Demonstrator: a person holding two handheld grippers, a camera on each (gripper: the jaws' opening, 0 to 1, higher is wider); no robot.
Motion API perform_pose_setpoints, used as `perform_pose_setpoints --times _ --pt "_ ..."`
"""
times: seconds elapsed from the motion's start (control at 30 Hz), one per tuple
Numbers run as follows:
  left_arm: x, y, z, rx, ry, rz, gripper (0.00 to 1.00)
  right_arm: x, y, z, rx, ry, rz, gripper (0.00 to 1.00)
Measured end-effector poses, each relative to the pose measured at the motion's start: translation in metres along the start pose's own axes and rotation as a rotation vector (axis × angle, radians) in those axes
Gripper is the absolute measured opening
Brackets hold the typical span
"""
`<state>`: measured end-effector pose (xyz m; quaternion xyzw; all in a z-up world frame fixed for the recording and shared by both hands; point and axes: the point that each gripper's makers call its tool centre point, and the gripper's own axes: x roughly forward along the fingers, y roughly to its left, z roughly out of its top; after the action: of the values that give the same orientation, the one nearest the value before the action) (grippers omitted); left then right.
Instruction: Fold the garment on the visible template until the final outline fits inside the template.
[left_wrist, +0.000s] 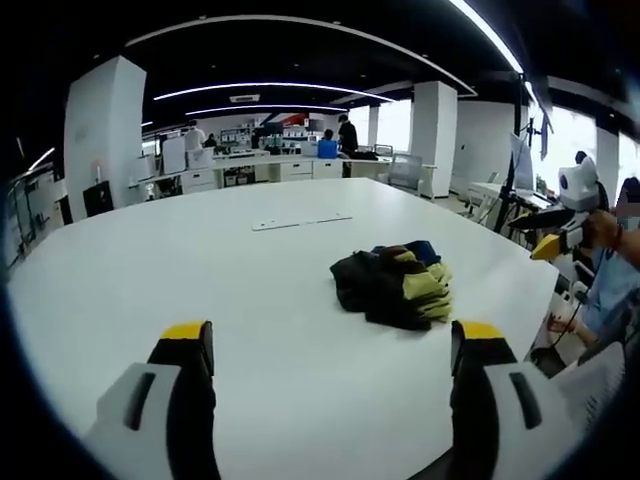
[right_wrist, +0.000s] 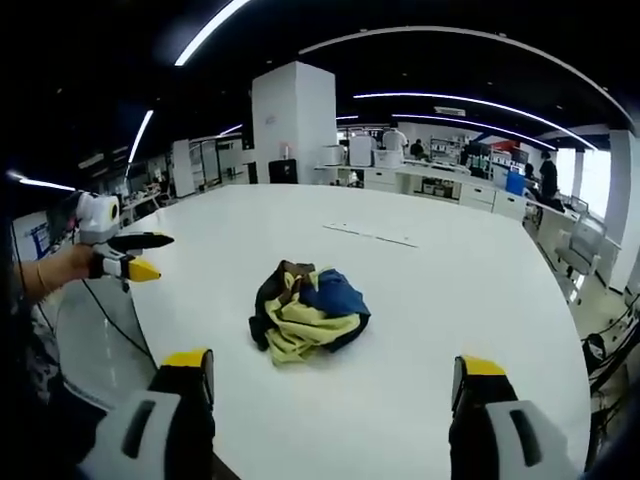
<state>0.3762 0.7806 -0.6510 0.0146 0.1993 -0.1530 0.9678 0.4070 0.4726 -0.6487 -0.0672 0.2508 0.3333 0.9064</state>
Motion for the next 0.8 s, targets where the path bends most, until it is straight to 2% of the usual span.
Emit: perform_pose_setpoints --times 0.23,0.47,0.63,0.8 --pt "0.003 0.000 -0.001 0.008 0.012 -0.015 0.96 0.002 -0.002 0.000 0.009 -0.004 0.006 1.00" --pt "0.015 -0.002 0.002 0.020 0.006 -0.041 0.92 0.015 -0.004 0.007 0.015 -0.013 0.015 0.98" --pt "0.028 -0.006 0.001 -0.001 0.003 -0.066 0.86 0.027 -0.007 0.020 0.018 -0.057 0.031 0.83" --pt "0.047 -0.016 -0.001 -0.020 0.015 -0.131 0.78 0.043 -0.006 0.028 0.010 -0.070 0.068 0.72"
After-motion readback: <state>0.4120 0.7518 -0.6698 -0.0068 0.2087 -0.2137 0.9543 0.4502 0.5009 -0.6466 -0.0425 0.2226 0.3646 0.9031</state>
